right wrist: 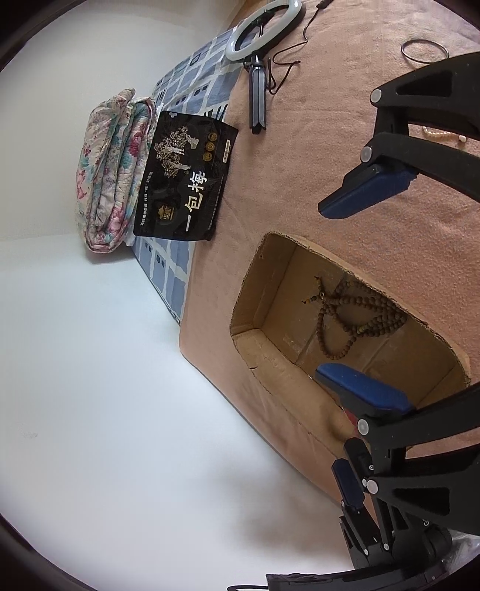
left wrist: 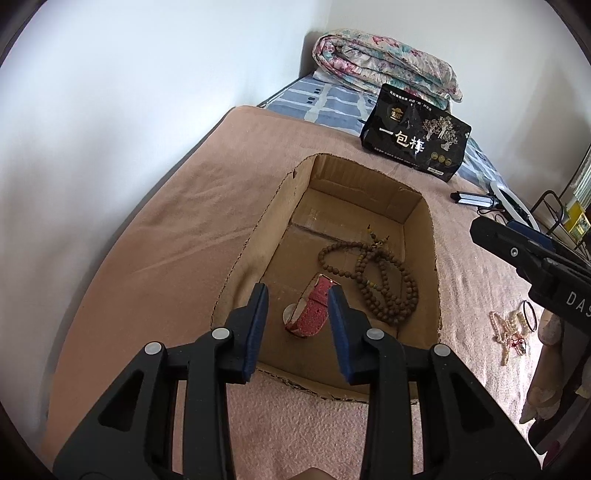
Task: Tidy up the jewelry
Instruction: 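Open the left gripper over the box while the right releases the beads inside, then move both open grippers back toward the pearl necklace and jade pendant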
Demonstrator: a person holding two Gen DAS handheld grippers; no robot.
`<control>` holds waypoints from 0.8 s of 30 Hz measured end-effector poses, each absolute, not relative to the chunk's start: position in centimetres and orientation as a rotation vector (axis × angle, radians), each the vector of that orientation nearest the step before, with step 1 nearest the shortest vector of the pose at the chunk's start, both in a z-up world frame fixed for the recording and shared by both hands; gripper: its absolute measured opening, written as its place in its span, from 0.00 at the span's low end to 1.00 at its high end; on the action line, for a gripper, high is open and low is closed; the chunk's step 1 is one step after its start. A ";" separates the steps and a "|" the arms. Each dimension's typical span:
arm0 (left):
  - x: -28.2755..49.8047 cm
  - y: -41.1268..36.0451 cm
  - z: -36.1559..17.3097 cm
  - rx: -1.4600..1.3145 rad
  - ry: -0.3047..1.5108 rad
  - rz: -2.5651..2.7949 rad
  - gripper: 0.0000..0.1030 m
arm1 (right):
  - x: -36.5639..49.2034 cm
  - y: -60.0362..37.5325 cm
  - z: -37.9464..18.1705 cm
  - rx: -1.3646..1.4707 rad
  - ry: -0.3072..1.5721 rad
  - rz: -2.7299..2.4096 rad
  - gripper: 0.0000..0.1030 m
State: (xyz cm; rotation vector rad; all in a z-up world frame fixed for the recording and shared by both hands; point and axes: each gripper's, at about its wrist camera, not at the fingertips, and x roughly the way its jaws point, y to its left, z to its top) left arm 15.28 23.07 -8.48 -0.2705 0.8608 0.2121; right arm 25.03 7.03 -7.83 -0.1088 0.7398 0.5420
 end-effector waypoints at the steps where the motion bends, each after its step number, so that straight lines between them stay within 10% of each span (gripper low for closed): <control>1: 15.2 22.9 -8.3 -0.265 0.855 0.212 0.32 | 24.9 6.8 -7.7 -0.115 0.738 0.537 0.82; 24: 14.7 15.7 -5.1 -0.195 0.789 0.092 0.32 | 22.2 -4.5 -4.8 -0.141 0.695 0.357 0.99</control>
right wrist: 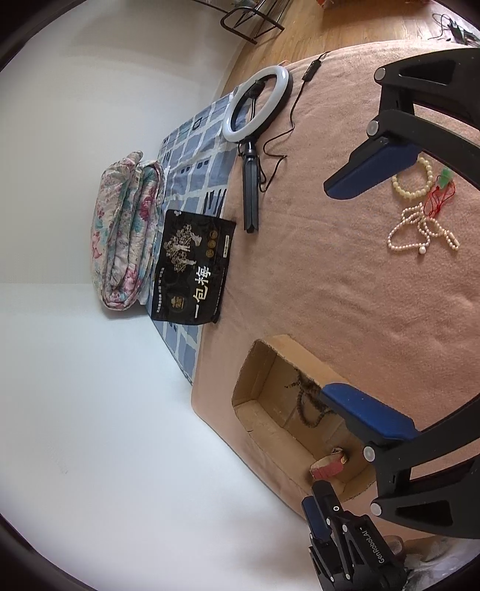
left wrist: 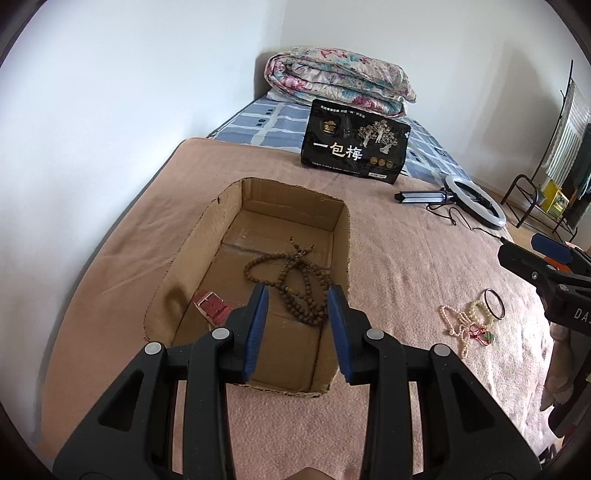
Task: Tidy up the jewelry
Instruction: 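Move both open grippers back toward the pearl necklace and jade pendant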
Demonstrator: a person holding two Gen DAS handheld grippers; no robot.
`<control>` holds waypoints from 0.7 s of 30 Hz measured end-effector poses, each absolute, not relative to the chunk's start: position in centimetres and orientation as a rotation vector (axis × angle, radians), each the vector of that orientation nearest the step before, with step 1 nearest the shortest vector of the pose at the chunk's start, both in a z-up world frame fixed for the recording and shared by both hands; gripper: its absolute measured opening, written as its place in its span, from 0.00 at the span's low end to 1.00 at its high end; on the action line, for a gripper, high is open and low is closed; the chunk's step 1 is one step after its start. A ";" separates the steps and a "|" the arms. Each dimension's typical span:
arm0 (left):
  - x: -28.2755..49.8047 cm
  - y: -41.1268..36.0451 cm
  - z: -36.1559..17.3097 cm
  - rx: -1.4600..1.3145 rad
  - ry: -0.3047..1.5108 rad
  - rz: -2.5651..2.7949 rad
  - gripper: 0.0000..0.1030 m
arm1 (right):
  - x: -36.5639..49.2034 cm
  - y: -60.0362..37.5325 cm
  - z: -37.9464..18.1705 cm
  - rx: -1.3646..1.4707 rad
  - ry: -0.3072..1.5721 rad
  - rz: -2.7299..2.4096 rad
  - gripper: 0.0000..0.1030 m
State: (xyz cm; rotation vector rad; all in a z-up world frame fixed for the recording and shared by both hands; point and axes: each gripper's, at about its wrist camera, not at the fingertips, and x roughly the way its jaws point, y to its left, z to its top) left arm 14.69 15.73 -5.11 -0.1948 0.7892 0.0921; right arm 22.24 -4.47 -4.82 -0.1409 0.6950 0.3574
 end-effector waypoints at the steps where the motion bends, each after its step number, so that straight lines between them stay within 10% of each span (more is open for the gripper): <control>1: 14.8 15.3 -5.1 -0.192 0.788 0.082 0.32 | 22.1 -5.1 -4.8 -0.141 0.694 0.350 0.99; 21: 16.5 7.3 -5.5 -0.155 0.800 -0.100 0.32 | 18.7 -15.7 -6.2 -0.216 0.706 0.202 1.00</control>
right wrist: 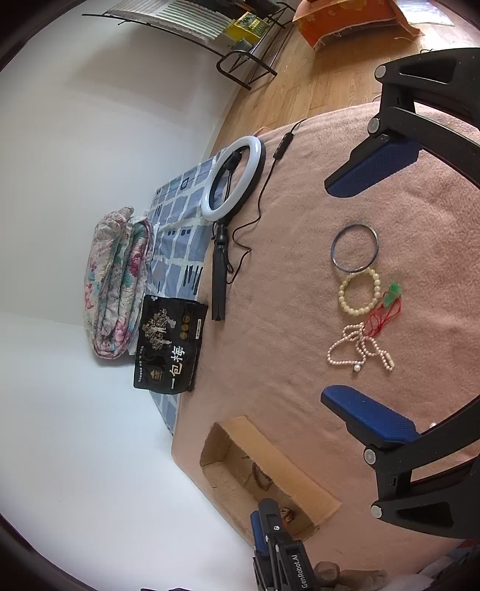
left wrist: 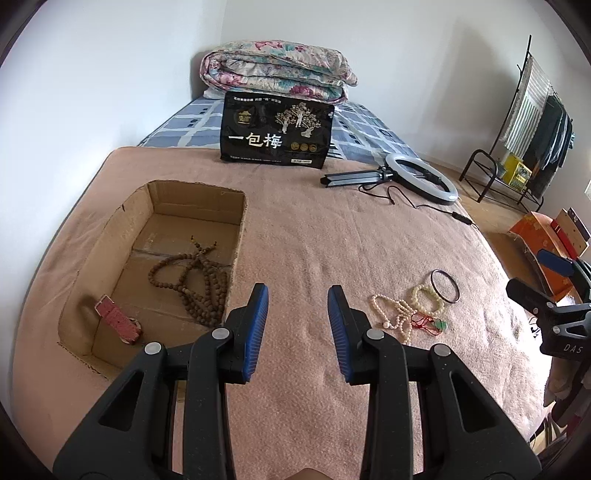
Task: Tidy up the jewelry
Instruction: 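Move both open grippers back toward the pearl necklace and jade pendant, then grasp the pearl necklace with the left gripper while the right grasps the jade pendant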
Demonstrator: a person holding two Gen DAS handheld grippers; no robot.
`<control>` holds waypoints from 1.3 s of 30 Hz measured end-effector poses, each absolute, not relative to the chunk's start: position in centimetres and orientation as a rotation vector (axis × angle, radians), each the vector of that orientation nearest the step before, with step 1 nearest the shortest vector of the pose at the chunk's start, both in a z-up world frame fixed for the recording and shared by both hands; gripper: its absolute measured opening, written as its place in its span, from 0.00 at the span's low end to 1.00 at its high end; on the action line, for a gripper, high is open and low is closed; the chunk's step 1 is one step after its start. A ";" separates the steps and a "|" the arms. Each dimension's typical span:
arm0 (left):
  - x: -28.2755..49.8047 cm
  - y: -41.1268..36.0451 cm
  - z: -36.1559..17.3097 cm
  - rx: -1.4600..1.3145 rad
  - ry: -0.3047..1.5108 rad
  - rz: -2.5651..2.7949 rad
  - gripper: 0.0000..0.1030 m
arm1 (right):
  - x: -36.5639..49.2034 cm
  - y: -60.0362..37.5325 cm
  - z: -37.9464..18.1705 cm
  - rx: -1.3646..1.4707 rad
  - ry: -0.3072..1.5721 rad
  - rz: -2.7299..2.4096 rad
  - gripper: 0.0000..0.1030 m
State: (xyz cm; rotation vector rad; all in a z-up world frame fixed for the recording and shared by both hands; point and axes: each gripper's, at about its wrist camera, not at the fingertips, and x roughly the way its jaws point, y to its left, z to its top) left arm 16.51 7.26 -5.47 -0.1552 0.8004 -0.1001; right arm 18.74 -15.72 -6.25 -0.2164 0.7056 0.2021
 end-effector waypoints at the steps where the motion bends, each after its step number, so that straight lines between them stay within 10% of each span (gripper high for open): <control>1: 16.5 6.9 -5.6 -0.155 0.803 -0.110 0.32 | 18.7 -16.3 -6.4 -0.207 0.713 0.200 1.00; 39: 20.3 -3.8 -14.1 -0.080 1.014 -0.344 0.23 | 21.5 -19.8 -17.5 -0.109 0.982 0.414 0.47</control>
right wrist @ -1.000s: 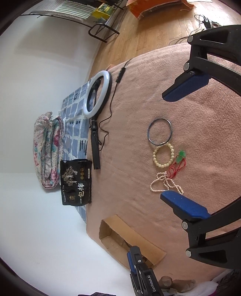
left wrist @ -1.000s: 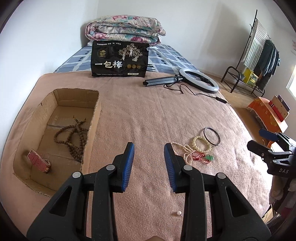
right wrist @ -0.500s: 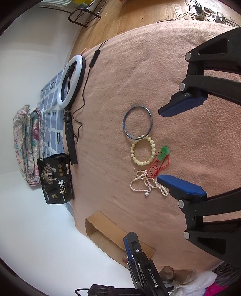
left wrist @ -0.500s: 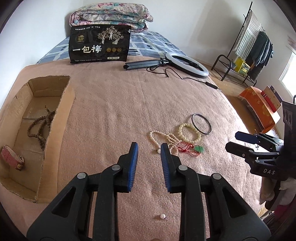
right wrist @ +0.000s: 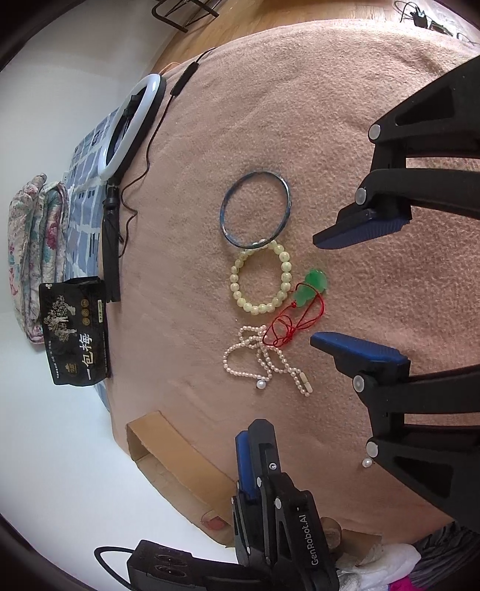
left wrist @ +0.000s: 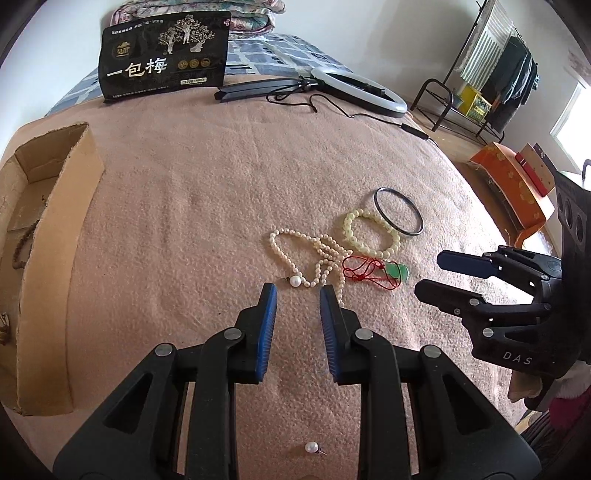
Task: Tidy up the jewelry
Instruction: 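Grasp the pearl necklace with the left gripper while the right grasps the jade pendant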
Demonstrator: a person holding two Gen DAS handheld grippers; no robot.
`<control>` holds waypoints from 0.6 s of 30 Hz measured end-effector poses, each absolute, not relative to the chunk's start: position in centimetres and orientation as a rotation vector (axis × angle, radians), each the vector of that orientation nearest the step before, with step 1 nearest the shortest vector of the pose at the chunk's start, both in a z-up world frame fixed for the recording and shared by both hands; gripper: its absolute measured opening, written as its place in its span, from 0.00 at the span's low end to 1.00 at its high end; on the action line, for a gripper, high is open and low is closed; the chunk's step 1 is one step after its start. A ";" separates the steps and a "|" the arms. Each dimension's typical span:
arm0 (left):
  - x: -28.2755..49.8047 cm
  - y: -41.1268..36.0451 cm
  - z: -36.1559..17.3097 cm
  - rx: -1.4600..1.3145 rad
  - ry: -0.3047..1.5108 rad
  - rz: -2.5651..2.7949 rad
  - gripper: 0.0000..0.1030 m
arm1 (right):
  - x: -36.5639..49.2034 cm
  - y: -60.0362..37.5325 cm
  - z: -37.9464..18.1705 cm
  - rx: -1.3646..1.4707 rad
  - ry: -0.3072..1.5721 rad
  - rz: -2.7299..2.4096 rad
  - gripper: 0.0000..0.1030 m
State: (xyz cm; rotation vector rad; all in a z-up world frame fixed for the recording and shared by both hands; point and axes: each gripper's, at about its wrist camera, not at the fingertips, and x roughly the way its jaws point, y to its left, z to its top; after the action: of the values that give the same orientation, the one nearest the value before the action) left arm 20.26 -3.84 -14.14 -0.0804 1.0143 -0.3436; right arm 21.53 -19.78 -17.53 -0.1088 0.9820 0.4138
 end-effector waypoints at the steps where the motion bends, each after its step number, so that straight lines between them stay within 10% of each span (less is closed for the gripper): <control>1: 20.4 -3.9 -14.3 -0.077 1.019 -0.345 0.23 | 21.6 -19.7 -17.7 -0.114 0.984 0.416 0.47; 18: 22.1 -5.2 -16.6 -0.045 1.047 -0.337 0.23 | 23.6 -18.4 -19.8 -0.160 1.007 0.436 0.42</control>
State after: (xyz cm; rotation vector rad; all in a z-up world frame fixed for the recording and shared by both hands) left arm 22.06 -5.21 -16.57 -0.0450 1.0474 -0.3366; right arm 23.59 -18.44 -19.75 -0.1597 1.0067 0.4358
